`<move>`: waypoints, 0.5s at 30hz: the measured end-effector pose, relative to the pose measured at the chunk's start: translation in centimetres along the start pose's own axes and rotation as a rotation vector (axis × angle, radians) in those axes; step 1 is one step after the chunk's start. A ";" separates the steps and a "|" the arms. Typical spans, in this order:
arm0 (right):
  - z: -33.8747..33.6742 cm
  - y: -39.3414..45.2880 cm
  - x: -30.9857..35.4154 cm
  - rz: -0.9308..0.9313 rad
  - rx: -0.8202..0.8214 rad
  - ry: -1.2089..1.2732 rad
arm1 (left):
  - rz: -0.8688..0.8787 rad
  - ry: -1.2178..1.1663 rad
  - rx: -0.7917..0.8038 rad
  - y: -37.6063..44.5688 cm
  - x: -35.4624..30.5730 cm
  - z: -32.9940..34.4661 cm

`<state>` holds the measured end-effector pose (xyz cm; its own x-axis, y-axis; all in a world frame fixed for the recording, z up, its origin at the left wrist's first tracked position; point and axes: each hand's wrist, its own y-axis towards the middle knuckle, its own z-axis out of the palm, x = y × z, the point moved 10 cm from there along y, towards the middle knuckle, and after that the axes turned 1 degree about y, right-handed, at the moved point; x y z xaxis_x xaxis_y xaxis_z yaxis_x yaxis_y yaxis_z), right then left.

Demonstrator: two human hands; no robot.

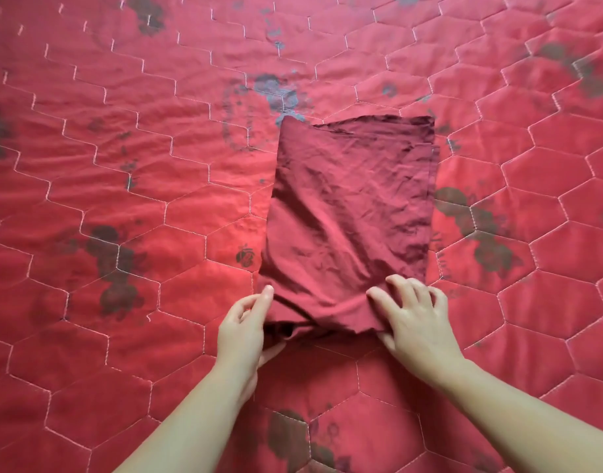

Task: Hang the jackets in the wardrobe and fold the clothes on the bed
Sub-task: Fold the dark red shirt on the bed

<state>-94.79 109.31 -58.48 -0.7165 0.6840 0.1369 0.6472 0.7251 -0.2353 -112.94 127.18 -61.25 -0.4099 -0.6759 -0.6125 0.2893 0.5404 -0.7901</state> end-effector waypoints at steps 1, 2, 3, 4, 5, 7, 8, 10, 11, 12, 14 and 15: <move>0.0 0.1 -0.5 0.029 0.012 0.002 | -0.029 -0.005 -0.068 0.3 0.2 -0.1; 0.1 0.1 -0.7 0.018 0.029 -0.006 | -0.041 -0.008 -0.115 0.5 0.2 0.0; 0.2 -0.2 -0.4 -0.031 0.047 -0.029 | -0.041 -0.012 -0.143 0.6 0.1 0.2; 0.3 -0.7 -0.1 -0.095 0.058 -0.059 | -0.049 -0.021 -0.155 0.6 -0.1 0.4; 0.3 -1.1 0.2 -0.143 0.060 -0.075 | -0.056 -0.024 -0.150 0.4 -0.3 0.5; -0.7 -1.2 0.1 -0.162 0.006 -0.034 | -0.071 -0.044 -0.104 0.3 -0.4 0.5; -1.6 -0.9 -0.1 -0.150 -0.053 0.002 | -0.062 -0.044 -0.068 0.1 -0.6 0.4; -3.7 -0.2 -0.3 -0.157 -0.195 0.055 | 0.096 0.108 -0.047 -0.4 -2.2 -0.3; -4.8 0.1 -0.1 -0.183 -0.255 0.087 | 0.267 0.296 -0.052 -1.1 -4.1 -0.6; -5.6 0.3 0.0 -0.211 -0.292 0.121 | 0.448 0.499 -0.051 -2.2 -6.1 -0.4; -6.8 0.4 -0.3 -0.214 -0.292 0.191 | 0.660 0.735 -0.022 -3.9 -8.3 0.4; -7.5 0.4 -0.8 -0.190 -0.277 0.223 | 0.713 0.768 0.028 -4.4 -8.8 0.9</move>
<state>-92.00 109.69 -51.51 -0.7759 0.5143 0.3654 0.5763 0.8135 0.0788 -109.81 130.35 -52.40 -0.5729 0.3002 -0.7626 0.6956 0.6703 -0.2587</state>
